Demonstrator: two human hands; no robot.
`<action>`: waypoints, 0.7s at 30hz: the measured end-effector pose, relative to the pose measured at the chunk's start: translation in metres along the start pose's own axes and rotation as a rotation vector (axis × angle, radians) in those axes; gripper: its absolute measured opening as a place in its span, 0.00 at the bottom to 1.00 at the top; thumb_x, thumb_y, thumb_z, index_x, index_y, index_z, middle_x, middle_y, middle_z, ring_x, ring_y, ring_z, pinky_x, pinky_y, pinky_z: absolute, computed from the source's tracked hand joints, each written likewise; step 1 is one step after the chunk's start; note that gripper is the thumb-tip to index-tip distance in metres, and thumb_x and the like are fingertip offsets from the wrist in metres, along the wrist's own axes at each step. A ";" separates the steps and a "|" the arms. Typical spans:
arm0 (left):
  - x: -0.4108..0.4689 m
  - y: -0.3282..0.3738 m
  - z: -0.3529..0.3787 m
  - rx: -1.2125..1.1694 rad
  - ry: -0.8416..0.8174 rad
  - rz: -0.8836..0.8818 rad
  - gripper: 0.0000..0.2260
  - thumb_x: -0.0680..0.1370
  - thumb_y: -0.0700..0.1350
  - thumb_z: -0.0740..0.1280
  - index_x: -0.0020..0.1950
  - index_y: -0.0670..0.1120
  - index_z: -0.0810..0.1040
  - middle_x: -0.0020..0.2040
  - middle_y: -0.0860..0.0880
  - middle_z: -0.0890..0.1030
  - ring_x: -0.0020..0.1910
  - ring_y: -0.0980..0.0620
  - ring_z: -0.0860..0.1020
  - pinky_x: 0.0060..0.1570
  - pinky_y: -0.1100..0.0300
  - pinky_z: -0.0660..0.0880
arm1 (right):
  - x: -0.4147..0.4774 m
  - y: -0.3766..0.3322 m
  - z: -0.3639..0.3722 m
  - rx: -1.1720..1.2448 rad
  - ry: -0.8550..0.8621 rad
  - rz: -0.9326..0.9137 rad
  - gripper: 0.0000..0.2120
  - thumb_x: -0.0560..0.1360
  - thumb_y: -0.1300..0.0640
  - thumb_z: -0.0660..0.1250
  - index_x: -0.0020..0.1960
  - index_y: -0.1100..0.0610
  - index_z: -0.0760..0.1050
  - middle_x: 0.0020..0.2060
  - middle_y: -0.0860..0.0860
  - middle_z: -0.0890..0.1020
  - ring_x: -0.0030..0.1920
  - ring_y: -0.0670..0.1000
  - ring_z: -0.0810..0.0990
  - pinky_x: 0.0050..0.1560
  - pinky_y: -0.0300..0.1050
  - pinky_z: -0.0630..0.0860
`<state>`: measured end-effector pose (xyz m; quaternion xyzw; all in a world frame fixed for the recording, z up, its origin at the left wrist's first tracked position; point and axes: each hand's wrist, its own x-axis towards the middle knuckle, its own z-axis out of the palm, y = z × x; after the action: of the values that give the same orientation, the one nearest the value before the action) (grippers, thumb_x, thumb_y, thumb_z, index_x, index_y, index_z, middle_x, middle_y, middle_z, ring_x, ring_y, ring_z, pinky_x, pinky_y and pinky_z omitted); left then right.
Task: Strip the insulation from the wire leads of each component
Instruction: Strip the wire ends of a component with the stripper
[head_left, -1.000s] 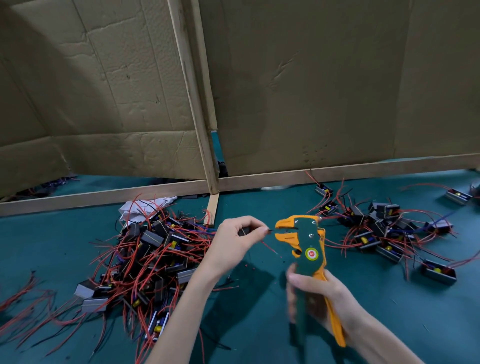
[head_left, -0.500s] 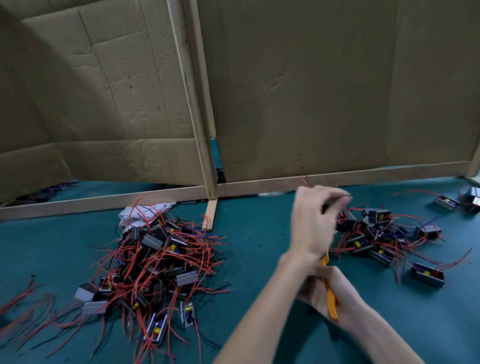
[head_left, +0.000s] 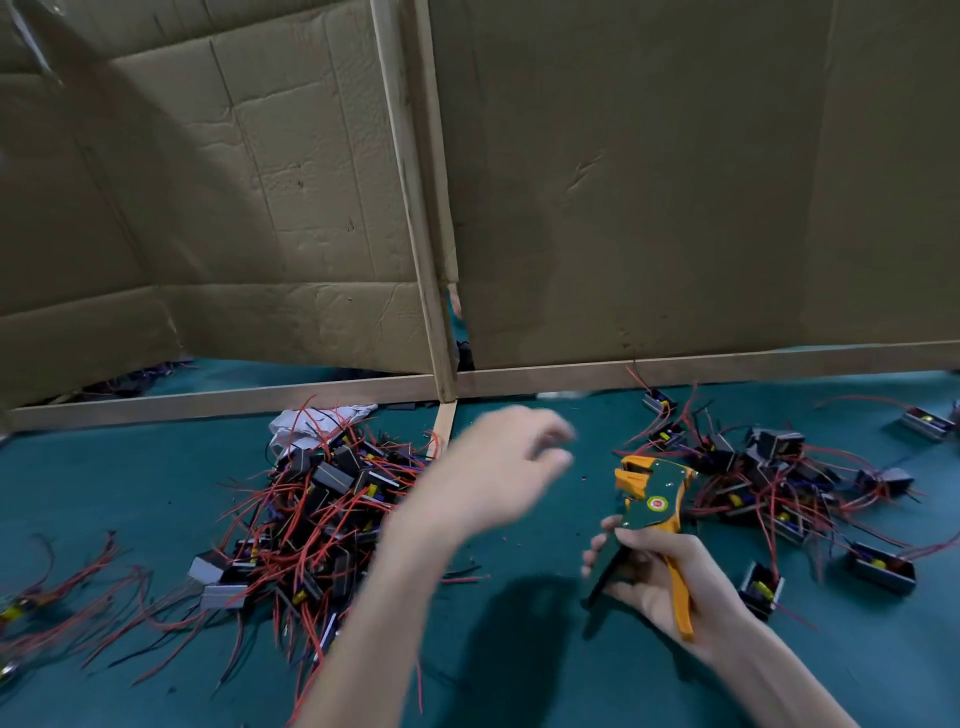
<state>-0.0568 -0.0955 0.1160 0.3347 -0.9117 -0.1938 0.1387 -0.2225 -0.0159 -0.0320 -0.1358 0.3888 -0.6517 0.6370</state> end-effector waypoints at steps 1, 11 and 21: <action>-0.008 -0.019 -0.016 0.065 0.060 -0.106 0.11 0.80 0.46 0.62 0.61 0.49 0.77 0.61 0.49 0.79 0.60 0.52 0.75 0.59 0.61 0.69 | -0.001 -0.001 0.000 0.009 -0.001 -0.013 0.10 0.67 0.67 0.63 0.48 0.66 0.75 0.36 0.63 0.79 0.37 0.61 0.82 0.39 0.56 0.82; -0.037 -0.141 -0.044 0.216 -0.101 -0.669 0.14 0.74 0.48 0.71 0.59 0.50 0.79 0.54 0.49 0.81 0.52 0.50 0.77 0.57 0.57 0.74 | 0.006 -0.022 -0.017 -0.006 0.132 -0.184 0.06 0.76 0.67 0.58 0.45 0.63 0.74 0.34 0.59 0.82 0.36 0.58 0.84 0.43 0.54 0.83; -0.026 -0.120 -0.028 0.364 0.179 -0.656 0.09 0.74 0.54 0.69 0.51 0.52 0.80 0.50 0.51 0.81 0.50 0.49 0.78 0.42 0.59 0.69 | 0.004 -0.062 -0.047 -0.171 0.046 0.051 0.12 0.71 0.62 0.62 0.50 0.69 0.75 0.38 0.65 0.79 0.38 0.62 0.81 0.39 0.57 0.82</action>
<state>0.0401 -0.1700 0.0841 0.6433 -0.7599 -0.0331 0.0867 -0.3001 -0.0111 -0.0222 -0.1648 0.4609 -0.6026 0.6303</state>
